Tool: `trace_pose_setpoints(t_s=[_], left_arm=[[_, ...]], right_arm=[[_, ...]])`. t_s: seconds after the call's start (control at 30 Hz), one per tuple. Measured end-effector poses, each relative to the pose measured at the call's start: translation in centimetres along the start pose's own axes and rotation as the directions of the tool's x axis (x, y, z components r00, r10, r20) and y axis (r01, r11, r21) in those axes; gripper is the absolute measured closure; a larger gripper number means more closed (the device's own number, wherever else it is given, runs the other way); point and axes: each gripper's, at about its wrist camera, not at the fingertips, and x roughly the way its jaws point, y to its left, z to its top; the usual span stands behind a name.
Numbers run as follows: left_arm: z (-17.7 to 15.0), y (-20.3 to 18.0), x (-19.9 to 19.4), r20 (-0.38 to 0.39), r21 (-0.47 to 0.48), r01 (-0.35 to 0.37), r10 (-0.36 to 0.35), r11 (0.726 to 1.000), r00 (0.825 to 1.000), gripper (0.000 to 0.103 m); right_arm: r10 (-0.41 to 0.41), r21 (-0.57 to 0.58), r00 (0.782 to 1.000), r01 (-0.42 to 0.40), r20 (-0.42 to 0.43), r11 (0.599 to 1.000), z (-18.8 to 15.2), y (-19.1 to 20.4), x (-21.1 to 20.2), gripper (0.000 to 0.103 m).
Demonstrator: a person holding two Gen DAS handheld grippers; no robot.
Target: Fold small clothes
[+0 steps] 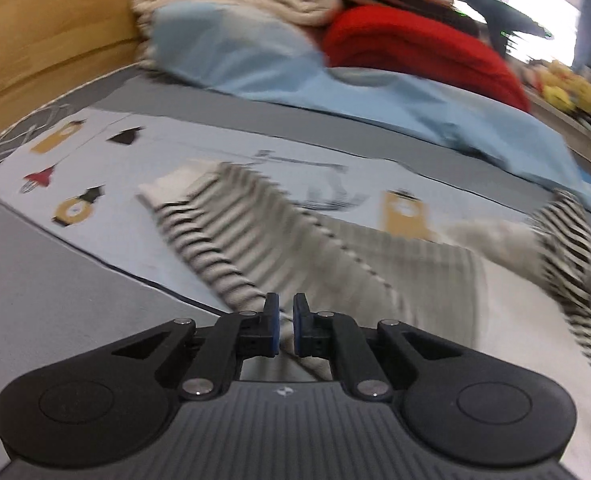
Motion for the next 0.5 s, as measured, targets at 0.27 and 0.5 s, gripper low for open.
trace_pose_setpoints(t_s=[0.27,0.5], left_arm=[[1.8,7.3,6.7,0.019,-0.294,-0.041,0.048,0.955,0.999,0.053],[3.4,10.0,10.5,0.027,-0.406,0.02,-0.01,0.914,1.0,0.06]], right_arm=[[0.033,0.029,0.992,-0.03,-0.125,0.999,-1.1,0.0,4.4,0.089],[0.049,0.059,0.974,-0.037,-0.22,0.998,-3.2,-0.1,6.1,0.089]])
